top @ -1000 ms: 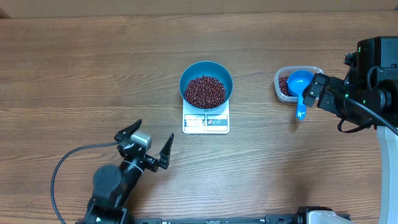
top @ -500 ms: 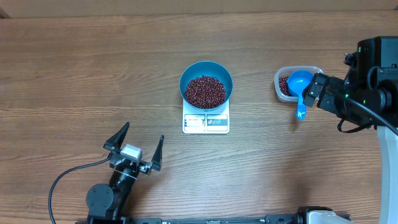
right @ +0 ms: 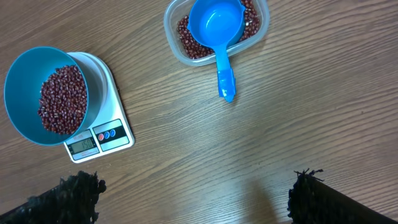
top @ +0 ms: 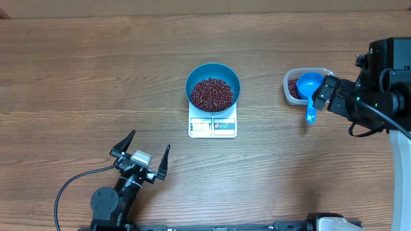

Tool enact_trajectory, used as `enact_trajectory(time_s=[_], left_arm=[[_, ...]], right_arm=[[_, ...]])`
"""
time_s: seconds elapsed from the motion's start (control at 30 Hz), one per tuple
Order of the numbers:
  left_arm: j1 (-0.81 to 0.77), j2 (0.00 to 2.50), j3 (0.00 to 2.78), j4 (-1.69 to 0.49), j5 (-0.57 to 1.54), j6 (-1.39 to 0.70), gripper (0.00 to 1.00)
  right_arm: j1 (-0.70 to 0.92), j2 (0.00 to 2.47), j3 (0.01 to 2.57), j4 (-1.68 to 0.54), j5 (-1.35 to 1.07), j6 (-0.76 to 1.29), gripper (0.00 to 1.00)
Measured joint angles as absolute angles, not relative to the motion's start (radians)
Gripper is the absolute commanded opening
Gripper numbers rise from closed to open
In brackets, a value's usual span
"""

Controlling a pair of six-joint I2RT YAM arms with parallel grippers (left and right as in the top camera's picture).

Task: Scoop item into bowl and weigh 150g on scale

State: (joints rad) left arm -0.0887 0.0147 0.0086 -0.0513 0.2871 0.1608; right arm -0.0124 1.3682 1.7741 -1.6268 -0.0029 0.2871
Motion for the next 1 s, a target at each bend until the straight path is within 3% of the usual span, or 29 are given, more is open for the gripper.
enact_trajectory(time_s=[0.6,1.0], left_arm=[[-0.05,0.015,0.009,-0.076,0.027,0.028,0.99],[-0.049,0.015,0.009,-0.077,0.013,0.024,1.0]], right_arm=[[-0.012,1.368,1.774,-1.627,-0.003,0.287,1.0],[-0.012,1.368,1.774,-1.626,-0.003,0.287,1.0]])
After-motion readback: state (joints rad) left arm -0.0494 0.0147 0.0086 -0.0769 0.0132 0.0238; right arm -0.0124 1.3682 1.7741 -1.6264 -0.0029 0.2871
